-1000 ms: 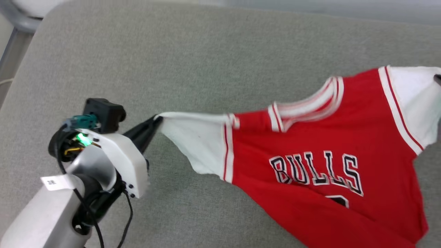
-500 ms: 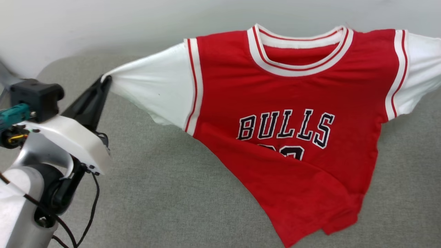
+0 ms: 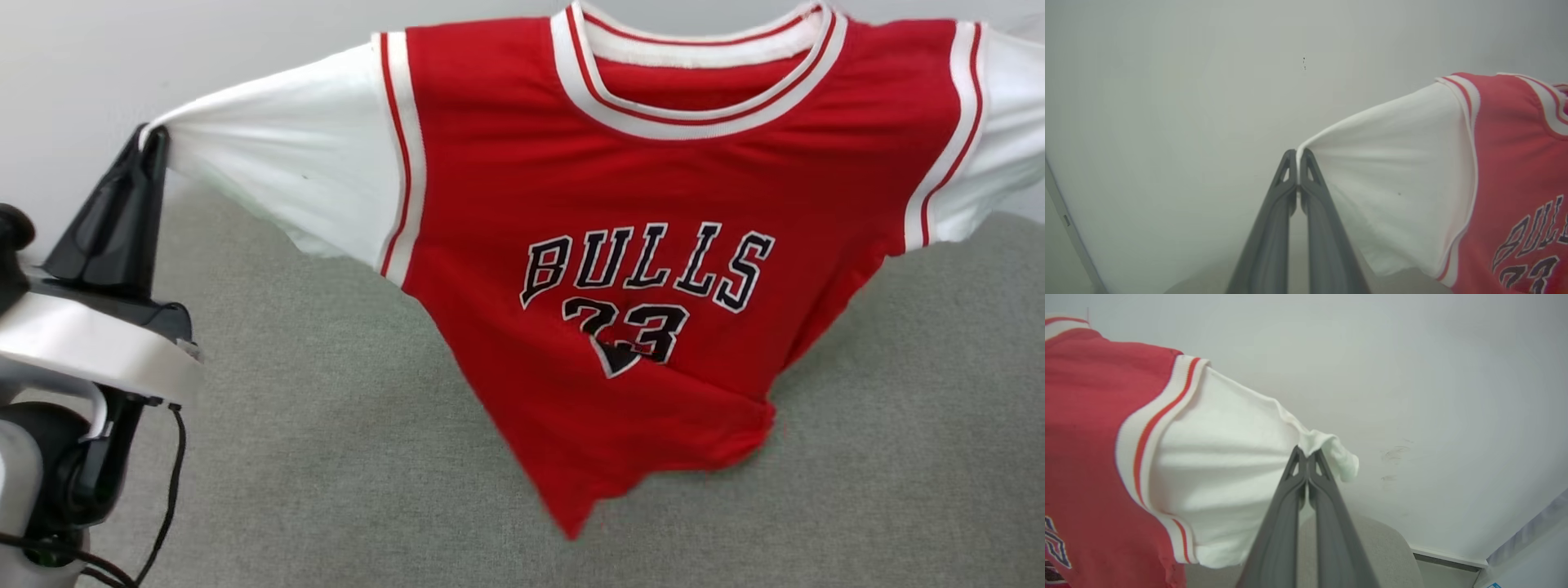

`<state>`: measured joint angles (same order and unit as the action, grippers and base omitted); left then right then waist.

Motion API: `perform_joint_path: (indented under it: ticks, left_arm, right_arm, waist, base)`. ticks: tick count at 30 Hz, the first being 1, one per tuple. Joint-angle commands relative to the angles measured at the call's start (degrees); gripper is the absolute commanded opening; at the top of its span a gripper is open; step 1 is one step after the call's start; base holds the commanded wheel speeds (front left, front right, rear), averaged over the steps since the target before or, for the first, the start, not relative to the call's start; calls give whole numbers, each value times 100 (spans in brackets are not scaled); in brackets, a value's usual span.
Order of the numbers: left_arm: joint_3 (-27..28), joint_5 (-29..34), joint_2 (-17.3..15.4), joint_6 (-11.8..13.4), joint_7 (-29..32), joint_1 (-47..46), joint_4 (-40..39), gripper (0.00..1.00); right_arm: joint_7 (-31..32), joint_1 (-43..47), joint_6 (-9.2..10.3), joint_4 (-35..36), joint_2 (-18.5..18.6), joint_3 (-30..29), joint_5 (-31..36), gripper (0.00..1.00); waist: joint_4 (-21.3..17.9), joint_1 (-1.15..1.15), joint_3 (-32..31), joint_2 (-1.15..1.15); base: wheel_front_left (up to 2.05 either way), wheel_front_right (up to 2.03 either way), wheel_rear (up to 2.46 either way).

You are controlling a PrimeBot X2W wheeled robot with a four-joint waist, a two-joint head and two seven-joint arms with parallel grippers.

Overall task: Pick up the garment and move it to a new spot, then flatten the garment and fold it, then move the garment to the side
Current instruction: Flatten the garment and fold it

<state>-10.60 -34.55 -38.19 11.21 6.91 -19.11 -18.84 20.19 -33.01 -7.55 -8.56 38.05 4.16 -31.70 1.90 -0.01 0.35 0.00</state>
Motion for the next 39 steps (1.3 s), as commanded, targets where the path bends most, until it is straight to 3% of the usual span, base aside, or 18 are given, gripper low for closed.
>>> perform_joint_path:
  ticks: [1, 10, 18, 30, 39]
  left_arm:
    - [133, 50, -60, 62, -123, 84, -92, 0]
    - [597, 88, -268, 118, -437, -164, -491, 0]
    - [694, -63, -422, -114, -399, -813, -243, 0]
    - [432, -51, -532, -818, -561, -2932, 1155, 0]
    - [134, 343, -288, -1212, -1107, -5191, 2600, 0]
  right_arm:
    - [28, 134, 12, 180, -78, -206, 65, 0]
    - [221, 44, 12, 1010, -482, -1020, 292, 0]
    - [114, -552, 12, 1043, -678, -1072, 642, 0]
    - [-242, -2546, 13, 76, -756, -702, 1213, 0]
    - [-863, -4617, 13, -1270, -870, -434, 1854, 0]
  waist:
    - [-34, 1, -83, 0]
    - [-101, 1, -25, 0]
    - [-145, 1, 515, 0]
    - [-119, 1, 1868, 0]
    - [-78, 1, 2895, 0]
  base:
    - [0, 0, 0]
    - [0, 0, 0]
    - [0, 0, 0]
    - [0, 0, 0]
    - [0, 0, 0]
